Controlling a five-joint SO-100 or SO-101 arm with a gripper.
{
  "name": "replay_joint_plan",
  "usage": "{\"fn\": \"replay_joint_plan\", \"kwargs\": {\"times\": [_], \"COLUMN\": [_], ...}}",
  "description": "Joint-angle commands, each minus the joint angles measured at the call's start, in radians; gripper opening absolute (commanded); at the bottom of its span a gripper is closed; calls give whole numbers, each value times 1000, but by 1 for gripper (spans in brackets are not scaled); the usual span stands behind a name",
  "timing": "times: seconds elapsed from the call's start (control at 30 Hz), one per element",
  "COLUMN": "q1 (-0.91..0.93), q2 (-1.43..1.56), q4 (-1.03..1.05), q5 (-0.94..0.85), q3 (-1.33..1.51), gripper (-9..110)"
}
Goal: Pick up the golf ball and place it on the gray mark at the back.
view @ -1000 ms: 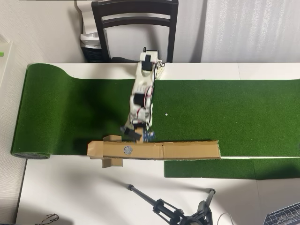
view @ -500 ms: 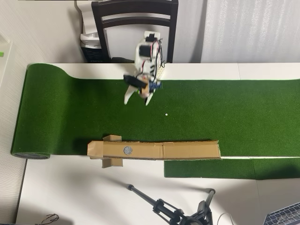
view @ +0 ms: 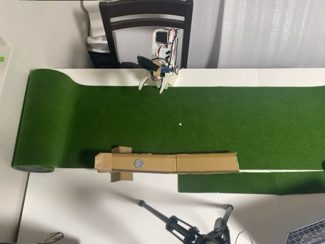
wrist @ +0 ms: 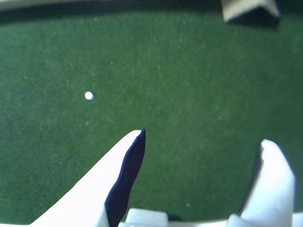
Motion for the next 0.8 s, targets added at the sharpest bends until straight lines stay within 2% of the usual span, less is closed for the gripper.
{"fn": "replay_joint_plan", "kwargs": {"times": [0.0,0.23,0.53,0.77], "q1": [-8,-9,-29,-144], "q2": [239,577,508,515], "q4": [-6,-32,-52,-235], "q5": [25,12,25,77], "q3": [181,428,499,718], "gripper": [38,38,38,38]}}
